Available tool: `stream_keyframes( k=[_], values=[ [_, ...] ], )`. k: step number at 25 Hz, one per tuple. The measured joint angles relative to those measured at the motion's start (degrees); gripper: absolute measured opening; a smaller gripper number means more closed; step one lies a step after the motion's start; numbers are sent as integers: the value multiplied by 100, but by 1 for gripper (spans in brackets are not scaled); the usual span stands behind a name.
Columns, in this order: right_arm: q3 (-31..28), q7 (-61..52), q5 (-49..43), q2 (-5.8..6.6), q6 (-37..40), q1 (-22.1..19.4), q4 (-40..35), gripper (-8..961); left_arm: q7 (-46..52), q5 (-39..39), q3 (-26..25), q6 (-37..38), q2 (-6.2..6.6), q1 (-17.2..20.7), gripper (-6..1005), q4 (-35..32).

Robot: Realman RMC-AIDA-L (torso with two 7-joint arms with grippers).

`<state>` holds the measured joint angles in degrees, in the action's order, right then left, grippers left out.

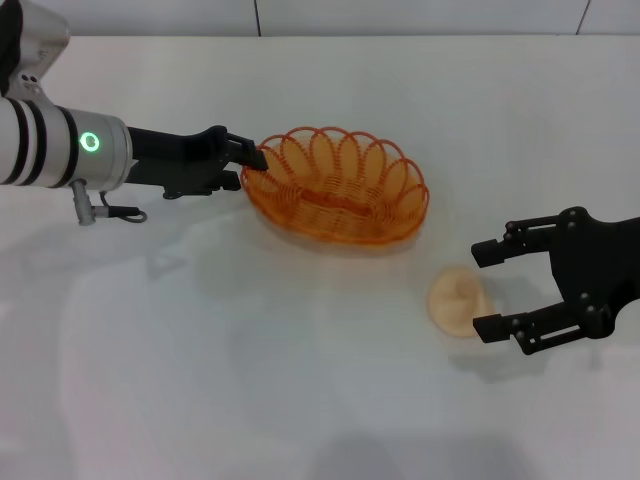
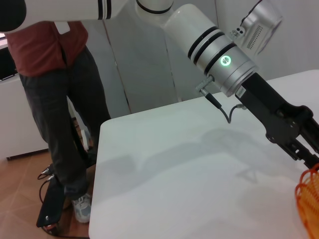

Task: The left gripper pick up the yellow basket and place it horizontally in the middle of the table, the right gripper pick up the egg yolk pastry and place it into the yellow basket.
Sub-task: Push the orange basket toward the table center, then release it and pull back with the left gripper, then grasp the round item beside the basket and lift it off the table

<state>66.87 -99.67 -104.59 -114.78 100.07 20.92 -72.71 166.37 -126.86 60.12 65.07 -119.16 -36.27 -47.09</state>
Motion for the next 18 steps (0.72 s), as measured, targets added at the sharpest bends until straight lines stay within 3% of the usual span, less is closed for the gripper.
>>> stream_keyframes(
  k=[11,13,18],
  values=[
    [-40,0,0,-5,-6,-5,7,800,-350,218,-219,234,18,93,623,-62],
    [-46,0,0,-8,-7,-14,17,800,-444,219,-354,305,18,97,842,-69],
    [-53,0,0,-17,-24,-20,62,799,-966,476,-625,444,21,116,841,-60]
  ],
)
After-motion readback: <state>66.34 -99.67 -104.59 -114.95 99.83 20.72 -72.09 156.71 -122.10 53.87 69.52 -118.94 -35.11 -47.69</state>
